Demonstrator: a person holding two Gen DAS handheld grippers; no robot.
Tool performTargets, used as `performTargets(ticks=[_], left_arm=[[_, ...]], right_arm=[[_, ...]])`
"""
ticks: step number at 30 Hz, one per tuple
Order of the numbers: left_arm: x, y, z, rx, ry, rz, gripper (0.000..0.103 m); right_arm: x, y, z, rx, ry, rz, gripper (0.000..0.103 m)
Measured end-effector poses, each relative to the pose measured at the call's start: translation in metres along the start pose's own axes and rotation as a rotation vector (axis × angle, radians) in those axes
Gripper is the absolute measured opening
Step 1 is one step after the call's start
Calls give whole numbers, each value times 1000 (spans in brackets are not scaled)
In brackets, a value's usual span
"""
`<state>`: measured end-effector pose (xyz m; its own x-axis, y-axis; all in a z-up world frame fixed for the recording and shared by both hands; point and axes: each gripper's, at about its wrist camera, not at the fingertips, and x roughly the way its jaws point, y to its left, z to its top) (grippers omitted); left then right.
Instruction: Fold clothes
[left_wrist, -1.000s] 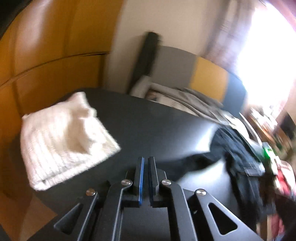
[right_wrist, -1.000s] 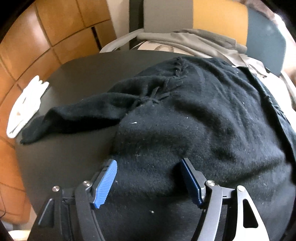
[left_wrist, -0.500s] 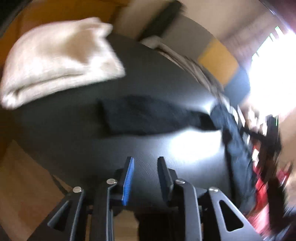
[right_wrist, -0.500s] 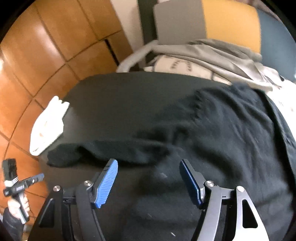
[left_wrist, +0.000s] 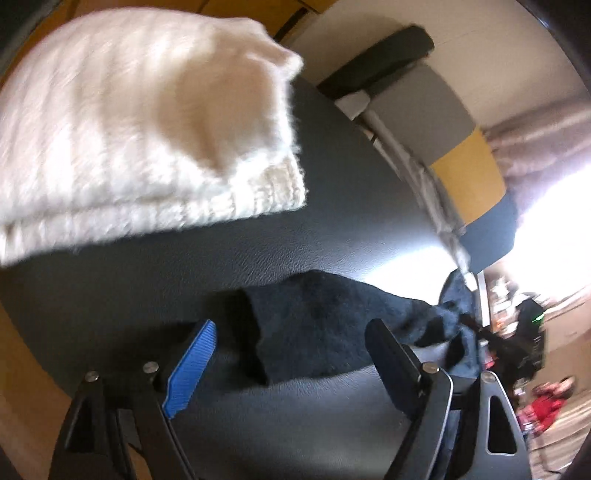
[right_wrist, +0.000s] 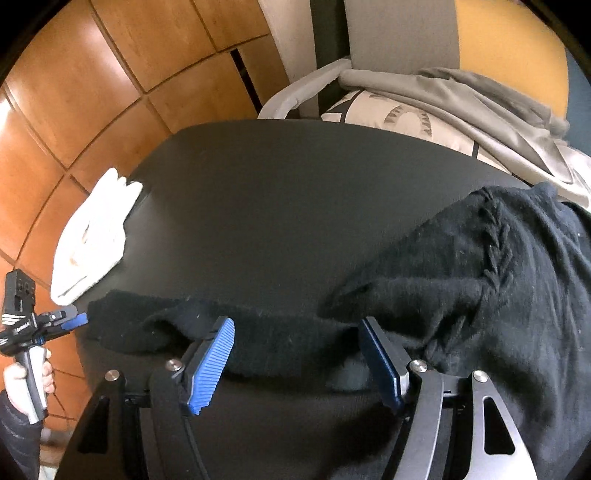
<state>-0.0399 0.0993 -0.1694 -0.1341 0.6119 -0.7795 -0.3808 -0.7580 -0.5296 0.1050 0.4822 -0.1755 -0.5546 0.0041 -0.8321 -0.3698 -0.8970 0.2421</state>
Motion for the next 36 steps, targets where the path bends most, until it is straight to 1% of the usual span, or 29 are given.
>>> performTargets(ticks=[1, 2, 3, 4, 6, 8, 9, 10, 11, 12, 13, 15, 17, 20, 23, 25, 27, 29, 30, 32, 33, 34, 36], left_arm=[[6, -5, 1, 19, 13, 21, 41], [12, -10, 2, 38, 26, 42, 3], [16, -11, 2, 32, 33, 51, 4], [19, -10, 1, 20, 39, 57, 4], [16, -14, 0, 28, 12, 70, 3], [6, -18, -2, 28, -36, 58, 3], [-4, -21, -4, 34, -78, 45, 3], [-11, -23, -5, 42, -110, 36, 3], [-20, -25, -7, 46, -144, 23, 3], [-30, -27, -9, 43, -176, 4, 3], [-40, -30, -10, 51, -209, -18, 3], [-58, -36, -15, 77, -261, -51, 3], [-73, -42, -23, 107, -294, -67, 3], [-78, -42, -38, 115, -267, -73, 3], [-76, -30, -60, 87, -208, -79, 3], [-70, -21, -76, 79, -173, -70, 3], [-69, -12, -91, 57, -144, -90, 3], [-71, -11, -102, 69, -135, -103, 3], [-73, -13, -106, 81, -131, -106, 3], [-73, -17, -112, 108, -119, -111, 3], [-73, -19, -114, 122, -112, -113, 3], [-73, -21, -117, 136, -106, -116, 3], [-73, -26, -123, 163, -93, -121, 3]], right_arm=[[2, 0, 0, -7, 2, -10, 71], [5, 1, 0, -20, 5, -25, 71], [7, 1, -1, -33, 8, -35, 67], [8, 1, -2, -42, 12, -36, 59], [12, -1, -5, -50, 25, -39, 53], [11, -3, -9, -48, 25, -17, 51], [9, -3, -11, -54, 21, -11, 48], [8, -4, -13, -59, 16, -6, 41], [6, -4, -15, -61, 9, -7, 37], [4, -5, -17, -60, 4, -1, 30], [1, -6, -19, -52, 0, 19, 26], [-5, -8, -25, -39, -5, 56, 26], [-8, -8, -35, -42, 3, 66, 26], [-7, -8, -52, -36, 40, 74, 26], [-9, -10, -64, -26, 61, 84, 26], [-13, -12, -68, -23, 67, 89, 26], [-24, -10, -58, -47, 49, 85, 26], [-36, -9, -45, -71, 26, 79, 26], [-43, -9, -30, -87, 3, 72, 26], [-45, -6, 0, -128, -15, 38, 31], [-40, -2, 13, -162, 0, 14, 41], [-34, 1, 22, -196, 22, -7, 47], [-12, 8, 36, -283, 101, -57, 48]])
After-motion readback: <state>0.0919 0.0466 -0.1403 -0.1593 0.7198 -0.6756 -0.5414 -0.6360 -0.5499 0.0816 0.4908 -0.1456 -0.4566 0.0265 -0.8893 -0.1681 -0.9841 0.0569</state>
